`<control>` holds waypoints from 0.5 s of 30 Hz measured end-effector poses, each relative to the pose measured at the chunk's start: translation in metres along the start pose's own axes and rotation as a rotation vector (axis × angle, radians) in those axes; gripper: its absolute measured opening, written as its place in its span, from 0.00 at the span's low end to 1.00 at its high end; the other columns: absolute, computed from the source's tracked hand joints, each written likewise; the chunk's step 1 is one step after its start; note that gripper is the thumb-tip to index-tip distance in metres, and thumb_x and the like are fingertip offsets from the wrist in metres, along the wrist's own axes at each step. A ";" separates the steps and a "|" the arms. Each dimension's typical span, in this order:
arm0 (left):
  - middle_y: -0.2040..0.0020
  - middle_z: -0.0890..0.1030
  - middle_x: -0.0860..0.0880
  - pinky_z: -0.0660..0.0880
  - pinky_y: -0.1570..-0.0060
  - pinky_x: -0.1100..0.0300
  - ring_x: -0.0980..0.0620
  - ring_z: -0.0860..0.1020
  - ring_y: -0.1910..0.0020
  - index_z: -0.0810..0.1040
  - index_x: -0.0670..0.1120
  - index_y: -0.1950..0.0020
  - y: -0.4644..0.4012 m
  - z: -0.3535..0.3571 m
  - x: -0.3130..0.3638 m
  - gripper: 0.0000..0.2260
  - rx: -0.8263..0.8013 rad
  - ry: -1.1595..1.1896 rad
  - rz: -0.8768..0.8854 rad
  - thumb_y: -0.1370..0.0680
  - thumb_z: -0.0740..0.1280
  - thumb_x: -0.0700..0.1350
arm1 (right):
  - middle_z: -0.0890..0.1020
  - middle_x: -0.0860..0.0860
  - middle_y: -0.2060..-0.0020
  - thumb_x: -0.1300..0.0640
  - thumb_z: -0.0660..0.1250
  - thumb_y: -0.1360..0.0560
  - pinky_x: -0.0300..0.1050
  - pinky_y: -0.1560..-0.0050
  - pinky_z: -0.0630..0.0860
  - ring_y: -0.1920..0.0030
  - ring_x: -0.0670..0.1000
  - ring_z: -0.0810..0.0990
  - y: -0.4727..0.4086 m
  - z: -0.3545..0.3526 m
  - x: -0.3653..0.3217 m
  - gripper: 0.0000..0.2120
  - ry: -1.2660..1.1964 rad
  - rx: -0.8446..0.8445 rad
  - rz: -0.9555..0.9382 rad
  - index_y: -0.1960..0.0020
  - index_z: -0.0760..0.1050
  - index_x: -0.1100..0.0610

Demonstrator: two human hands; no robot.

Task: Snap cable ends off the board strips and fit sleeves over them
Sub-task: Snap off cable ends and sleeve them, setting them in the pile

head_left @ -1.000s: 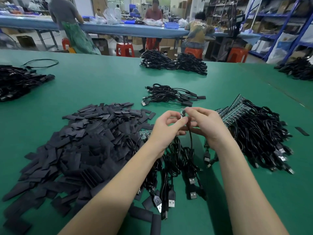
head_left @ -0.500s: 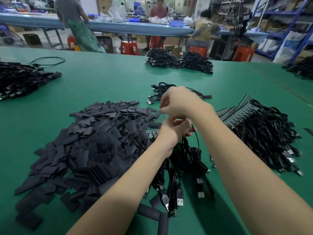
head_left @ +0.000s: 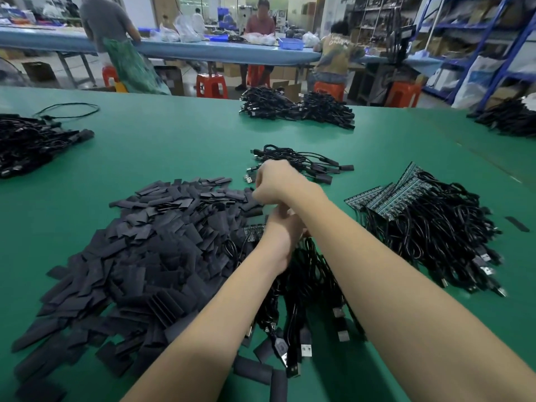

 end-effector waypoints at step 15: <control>0.61 0.80 0.50 0.71 0.70 0.66 0.54 0.80 0.67 0.77 0.44 0.50 0.003 0.012 0.013 0.04 -0.137 0.148 0.057 0.21 0.69 0.37 | 0.83 0.52 0.55 0.62 0.75 0.26 0.36 0.62 0.77 0.60 0.50 0.82 0.078 -0.018 0.121 0.11 -1.517 0.314 0.075 0.45 0.80 0.58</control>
Point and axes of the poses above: each hand's wrist, its own y-axis away from the middle knuckle, its own z-axis out of the palm, x = y × z, the point moved 5 cm from there along -y, towards the middle knuckle
